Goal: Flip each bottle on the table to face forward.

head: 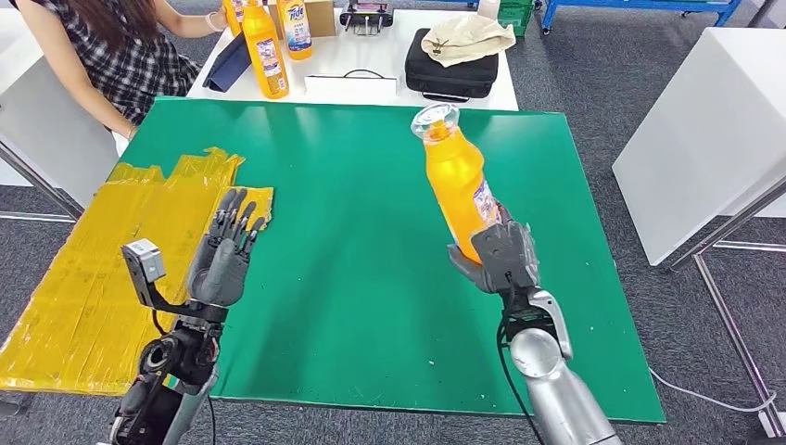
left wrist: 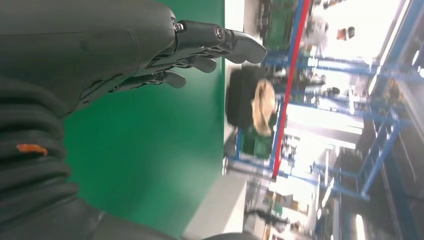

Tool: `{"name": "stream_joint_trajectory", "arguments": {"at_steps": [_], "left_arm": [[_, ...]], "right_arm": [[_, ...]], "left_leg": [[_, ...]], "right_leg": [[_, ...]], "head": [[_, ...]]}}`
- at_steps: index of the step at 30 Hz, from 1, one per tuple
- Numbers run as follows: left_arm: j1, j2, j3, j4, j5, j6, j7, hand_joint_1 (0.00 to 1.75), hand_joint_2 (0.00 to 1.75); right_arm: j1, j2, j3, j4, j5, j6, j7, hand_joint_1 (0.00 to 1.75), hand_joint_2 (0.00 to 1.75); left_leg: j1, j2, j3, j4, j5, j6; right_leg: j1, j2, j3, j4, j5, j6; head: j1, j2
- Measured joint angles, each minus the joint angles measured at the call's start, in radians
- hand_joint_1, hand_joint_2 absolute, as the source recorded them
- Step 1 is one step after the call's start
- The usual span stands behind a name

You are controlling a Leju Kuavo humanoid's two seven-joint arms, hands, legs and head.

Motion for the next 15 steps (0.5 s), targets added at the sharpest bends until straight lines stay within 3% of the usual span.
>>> {"name": "stream_joint_trajectory", "arguments": {"at_steps": [8,15], "left_arm": [[-0.002,-0.035,-0.064,-0.018,0.006,0.027,-0.003,0.00,1.75],[-0.019,-0.083,-0.115,-0.050,0.017,0.066,0.029,0.00,1.75]], "right_arm": [[0.004,0.062,0.054,-0.016,0.027,-0.058,0.000,1.75,1.75],[-0.026,0.199,0.134,0.108,0.083,-0.157,0.003,1.75,1.75]], "left_leg": [[0.000,0.000,0.000,0.000,0.001,0.000],[0.000,0.000,0.000,0.000,0.001,-0.001]], "right_leg": [[0.000,0.000,0.000,0.000,0.000,0.000],[0.000,0.000,-0.001,0.001,0.000,0.000]], "head": [[0.000,0.000],[0.000,0.000]]}}
